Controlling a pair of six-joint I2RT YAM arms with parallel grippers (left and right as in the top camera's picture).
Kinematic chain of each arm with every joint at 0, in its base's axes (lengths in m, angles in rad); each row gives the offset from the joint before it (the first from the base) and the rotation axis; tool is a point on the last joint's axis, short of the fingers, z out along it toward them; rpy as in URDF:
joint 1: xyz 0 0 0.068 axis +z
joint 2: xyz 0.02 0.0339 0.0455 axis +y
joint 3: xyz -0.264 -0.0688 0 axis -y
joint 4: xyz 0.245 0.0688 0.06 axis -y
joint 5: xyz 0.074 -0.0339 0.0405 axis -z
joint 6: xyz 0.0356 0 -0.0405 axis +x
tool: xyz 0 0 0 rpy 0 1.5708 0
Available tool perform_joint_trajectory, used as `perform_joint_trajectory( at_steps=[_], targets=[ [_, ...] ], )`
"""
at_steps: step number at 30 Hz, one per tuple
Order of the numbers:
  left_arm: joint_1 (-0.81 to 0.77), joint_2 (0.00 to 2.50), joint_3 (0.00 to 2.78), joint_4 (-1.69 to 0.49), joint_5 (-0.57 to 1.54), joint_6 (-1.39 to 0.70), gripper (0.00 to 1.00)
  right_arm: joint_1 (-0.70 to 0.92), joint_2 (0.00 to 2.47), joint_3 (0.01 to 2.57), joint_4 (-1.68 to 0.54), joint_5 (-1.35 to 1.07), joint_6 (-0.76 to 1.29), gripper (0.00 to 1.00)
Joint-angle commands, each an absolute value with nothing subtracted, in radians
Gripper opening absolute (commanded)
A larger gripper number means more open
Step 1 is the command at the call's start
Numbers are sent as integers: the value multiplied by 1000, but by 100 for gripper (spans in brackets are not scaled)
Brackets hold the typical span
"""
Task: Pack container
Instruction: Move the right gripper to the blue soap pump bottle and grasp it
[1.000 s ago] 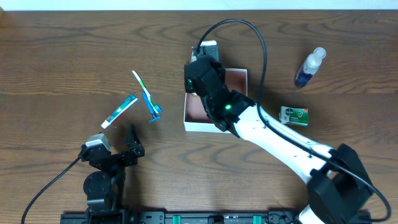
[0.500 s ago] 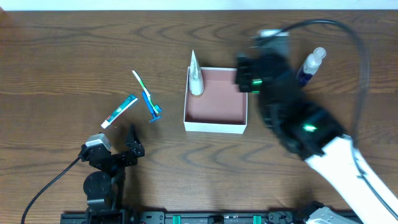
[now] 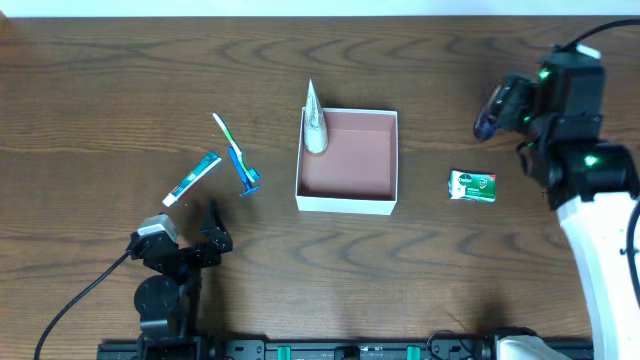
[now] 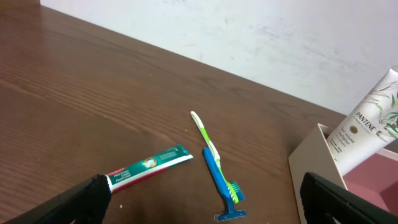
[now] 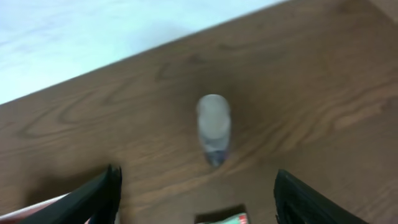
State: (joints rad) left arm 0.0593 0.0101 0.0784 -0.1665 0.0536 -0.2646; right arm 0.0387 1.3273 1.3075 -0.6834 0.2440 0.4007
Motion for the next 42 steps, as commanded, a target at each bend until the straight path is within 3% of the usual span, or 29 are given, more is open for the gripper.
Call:
perform_joint_trajectory(
  at_steps=[1, 27, 42],
  targets=[
    [66, 6, 51, -173, 67, -255, 98, -16, 1367, 1312, -671, 175, 359, 78],
    [66, 6, 51, -173, 67, -255, 98, -111, 1699, 1312, -402, 49, 154, 82],
    [66, 6, 51, -173, 67, -255, 98, -111, 1755, 1312, -368, 14, 107, 75]
  ],
)
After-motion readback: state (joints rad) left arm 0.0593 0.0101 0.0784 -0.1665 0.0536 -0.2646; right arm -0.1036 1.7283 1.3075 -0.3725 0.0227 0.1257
